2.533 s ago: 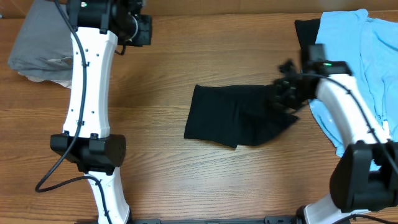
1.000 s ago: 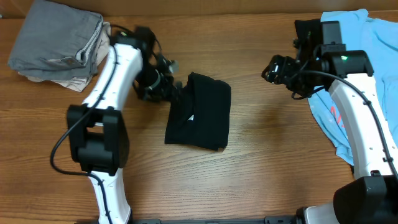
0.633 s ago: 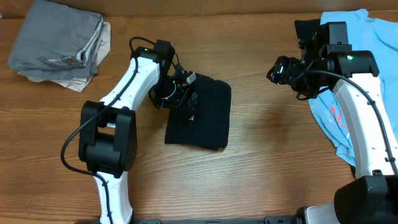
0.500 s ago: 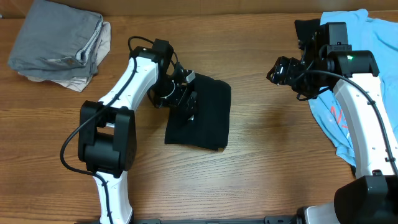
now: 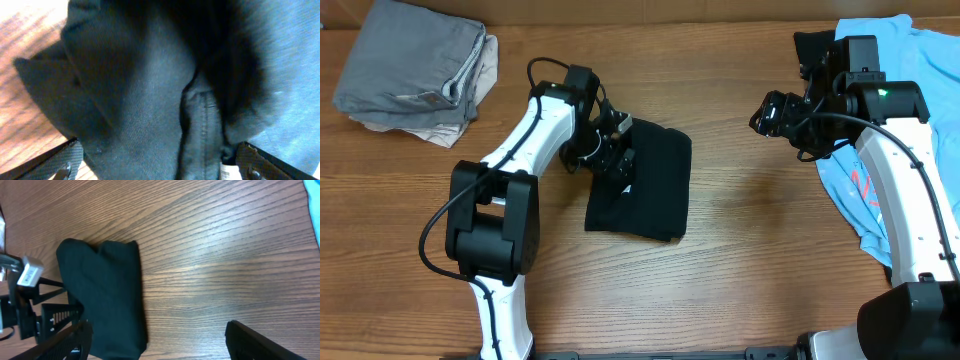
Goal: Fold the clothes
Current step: 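Carry the bundle with the left gripper to the grey clothes stack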
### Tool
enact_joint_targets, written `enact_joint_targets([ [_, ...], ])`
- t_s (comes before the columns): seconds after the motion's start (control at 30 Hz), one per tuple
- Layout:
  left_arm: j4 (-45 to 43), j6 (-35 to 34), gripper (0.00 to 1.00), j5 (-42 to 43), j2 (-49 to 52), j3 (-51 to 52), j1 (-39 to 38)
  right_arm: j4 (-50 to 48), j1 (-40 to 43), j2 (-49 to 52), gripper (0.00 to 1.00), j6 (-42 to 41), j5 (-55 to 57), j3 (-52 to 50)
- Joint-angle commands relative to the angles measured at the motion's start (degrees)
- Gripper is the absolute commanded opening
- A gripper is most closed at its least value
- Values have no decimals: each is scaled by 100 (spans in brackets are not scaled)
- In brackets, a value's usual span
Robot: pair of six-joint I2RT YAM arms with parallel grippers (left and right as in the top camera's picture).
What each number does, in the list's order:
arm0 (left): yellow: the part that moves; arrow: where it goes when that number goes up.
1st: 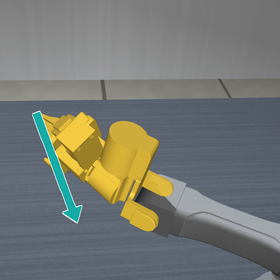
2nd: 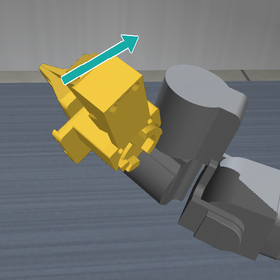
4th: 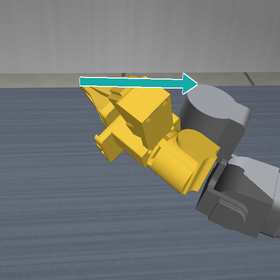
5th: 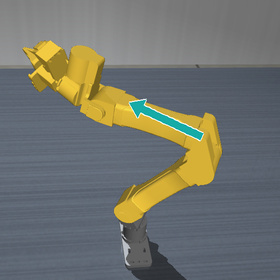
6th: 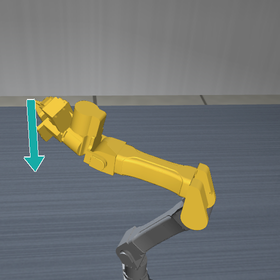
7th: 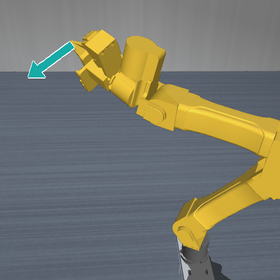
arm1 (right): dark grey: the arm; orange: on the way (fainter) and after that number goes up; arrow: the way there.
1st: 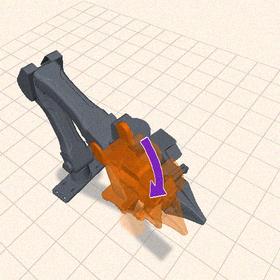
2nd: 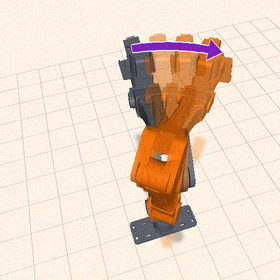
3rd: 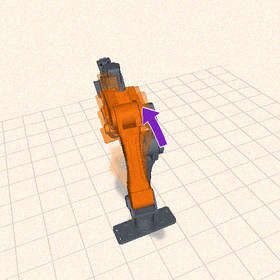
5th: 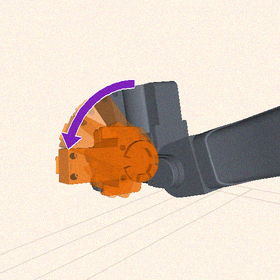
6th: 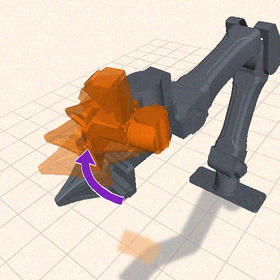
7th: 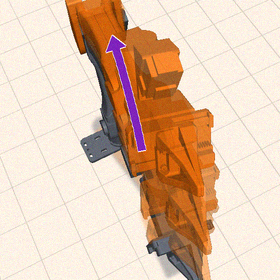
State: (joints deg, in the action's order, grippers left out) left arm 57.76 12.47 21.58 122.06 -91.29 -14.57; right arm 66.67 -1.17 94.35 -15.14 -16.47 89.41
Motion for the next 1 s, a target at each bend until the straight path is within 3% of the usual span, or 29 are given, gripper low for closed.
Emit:
enact_joint_targets([
  [0.0, -107, 125, 100, -57, -44, 267, -107, -13, -4, -37, 88, 39, 39, 57],
  [0.1, -271, 127, 99, -83, -44, 450, -205, -17, -4, -37, 88, 37, 39, 57],
  [0.2, -481, 116, 82, -120, -44, 651, -315, -13, -4, -37, 88, 39, 39, 57],
  [0.37, -785, 48, 4, -125, -44, 813, -437, -9, -4, -37, 88, 39, 39, 57],
  [0.57, -743, -570, 4, -44, -48, 490, -372, 48, -4, -37, 88, 42, 42, 57],
  [0.97, 1130, -588, 4, 201, -85, -2592, 310, 48, -4, -37, 88, 39, 125, 57],
])
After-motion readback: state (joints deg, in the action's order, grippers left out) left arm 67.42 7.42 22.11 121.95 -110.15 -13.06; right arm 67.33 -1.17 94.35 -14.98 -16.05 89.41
